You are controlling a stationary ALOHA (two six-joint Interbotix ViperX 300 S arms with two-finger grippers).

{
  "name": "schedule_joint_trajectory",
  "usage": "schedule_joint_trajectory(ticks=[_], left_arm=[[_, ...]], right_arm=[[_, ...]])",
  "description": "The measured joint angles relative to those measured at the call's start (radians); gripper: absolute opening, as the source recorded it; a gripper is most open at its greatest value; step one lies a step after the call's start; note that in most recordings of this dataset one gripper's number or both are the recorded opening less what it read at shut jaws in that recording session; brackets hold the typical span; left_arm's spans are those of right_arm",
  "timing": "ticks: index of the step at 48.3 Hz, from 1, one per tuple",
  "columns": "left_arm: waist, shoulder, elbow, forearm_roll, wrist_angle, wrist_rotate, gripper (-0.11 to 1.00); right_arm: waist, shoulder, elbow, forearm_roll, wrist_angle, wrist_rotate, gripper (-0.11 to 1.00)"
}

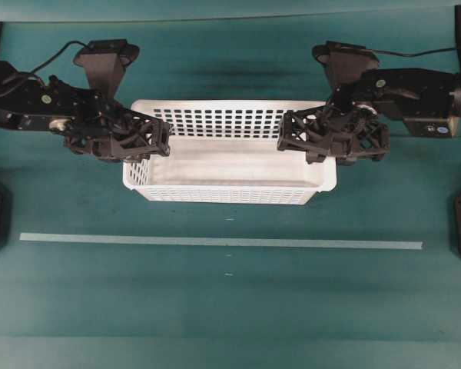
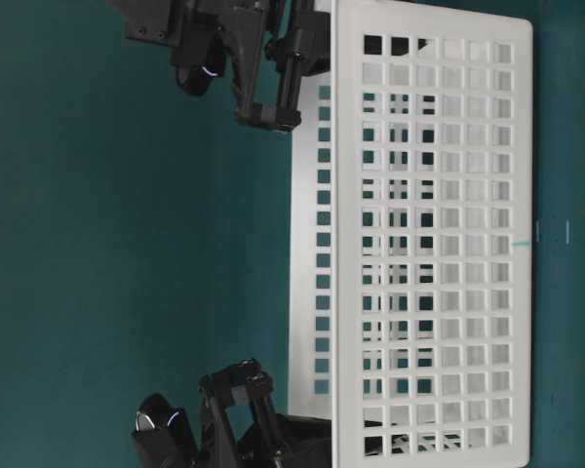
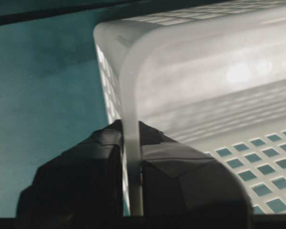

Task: Lift the white basket with both hands.
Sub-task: 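Lower both grippers onto the end rims and close on them, then lift the basket with both grippers and pull it toward the front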

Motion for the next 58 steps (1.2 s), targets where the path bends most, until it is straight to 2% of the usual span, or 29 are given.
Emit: schedule_joint_trajectory(ticks=[18,31,46,58], left_arm=[[0.0,0.0,-0.002,0.0,0.002,-0.005,0.02],[0.0,-0.025,-0.029,0.0,0.08,-0.005,-0.03],[-0.003,-0.037,-0.037,0.0,0.087,-0.008,-0.03],[-0.032,-0.037,-0.037,0.0,0.094,-0.051,-0.03]], right_arm=[[0.0,0.0,0.0,-0.011,-0.011,-0.003,0.16],[0.012,-0.029,-0.008,-0.011,0.02,0.002,0.16],[0.009,-0.046,-0.009,-0.011,0.035,0.002,0.16],[0.026,-0.048,-0.006,-0.011,0.043,0.002,0.16]])
